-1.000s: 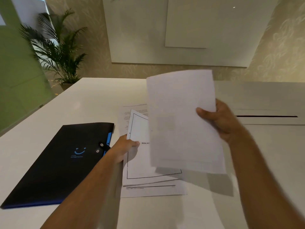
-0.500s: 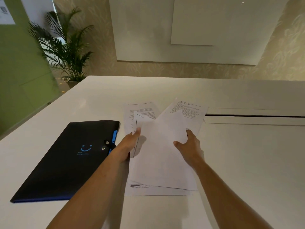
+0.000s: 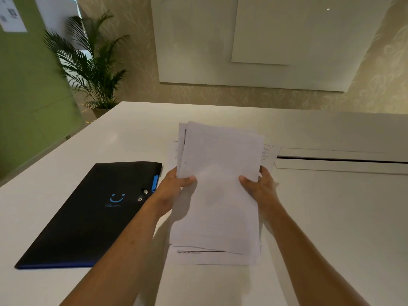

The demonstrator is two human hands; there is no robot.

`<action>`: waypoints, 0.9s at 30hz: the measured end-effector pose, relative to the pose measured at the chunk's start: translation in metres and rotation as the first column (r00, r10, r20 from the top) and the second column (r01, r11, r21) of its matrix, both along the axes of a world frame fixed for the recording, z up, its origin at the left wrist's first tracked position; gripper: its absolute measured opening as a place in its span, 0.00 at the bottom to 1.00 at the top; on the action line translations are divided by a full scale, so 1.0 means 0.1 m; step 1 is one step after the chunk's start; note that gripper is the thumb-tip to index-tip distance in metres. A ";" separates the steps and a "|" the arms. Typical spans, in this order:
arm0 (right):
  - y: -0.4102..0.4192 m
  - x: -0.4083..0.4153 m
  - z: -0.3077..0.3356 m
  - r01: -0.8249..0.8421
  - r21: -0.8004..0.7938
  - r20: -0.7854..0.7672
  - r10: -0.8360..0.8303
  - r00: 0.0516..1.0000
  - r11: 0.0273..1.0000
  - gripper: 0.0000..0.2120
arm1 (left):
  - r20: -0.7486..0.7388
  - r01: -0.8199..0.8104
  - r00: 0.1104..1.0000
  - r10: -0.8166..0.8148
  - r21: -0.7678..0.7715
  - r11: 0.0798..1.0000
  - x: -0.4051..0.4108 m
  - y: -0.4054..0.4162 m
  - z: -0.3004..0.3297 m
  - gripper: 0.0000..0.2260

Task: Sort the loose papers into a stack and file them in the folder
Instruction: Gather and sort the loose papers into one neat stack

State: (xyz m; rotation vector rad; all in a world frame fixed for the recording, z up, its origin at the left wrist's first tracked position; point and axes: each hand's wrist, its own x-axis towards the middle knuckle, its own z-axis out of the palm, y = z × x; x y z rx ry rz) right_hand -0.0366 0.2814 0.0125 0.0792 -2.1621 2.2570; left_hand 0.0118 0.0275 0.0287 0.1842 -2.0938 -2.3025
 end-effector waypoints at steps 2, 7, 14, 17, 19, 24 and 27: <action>0.04 -0.02 0.18 -0.008 0.025 -0.140 0.011 0.990 1.000 0.21 | -0.085 0.022 0.996 -0.022 -0.003 1.000 0.02 0.03 0.16 0.12; 0.08 0.02 0.65 0.044 0.004 -0.391 -0.038 0.920 0.999 0.17 | -0.324 0.005 0.946 0.001 0.018 1.000 0.07 0.14 0.55 0.15; 0.08 0.11 0.55 -0.019 -0.080 -0.346 -0.010 0.938 0.997 0.24 | -0.463 -0.212 0.866 0.190 0.004 0.977 0.10 0.35 0.53 0.22; 0.02 0.14 0.47 0.033 -0.025 -0.319 -0.039 0.947 0.999 0.23 | -0.445 -0.245 0.867 0.223 0.009 0.969 0.09 0.43 0.45 0.18; 0.00 0.14 0.47 0.048 -0.021 -0.314 -0.052 0.948 0.999 0.21 | -0.444 -0.270 0.862 0.244 0.006 0.963 0.07 0.44 0.45 0.17; 0.03 0.11 0.51 0.061 0.053 -0.307 -0.042 0.951 0.997 0.15 | -0.439 -0.291 0.863 0.251 -0.024 0.956 0.05 0.43 0.49 0.16; 0.13 0.08 0.54 0.103 0.058 -0.283 -0.082 0.956 0.993 0.15 | -0.394 -0.297 0.880 0.267 -0.017 0.955 0.04 0.41 0.44 0.13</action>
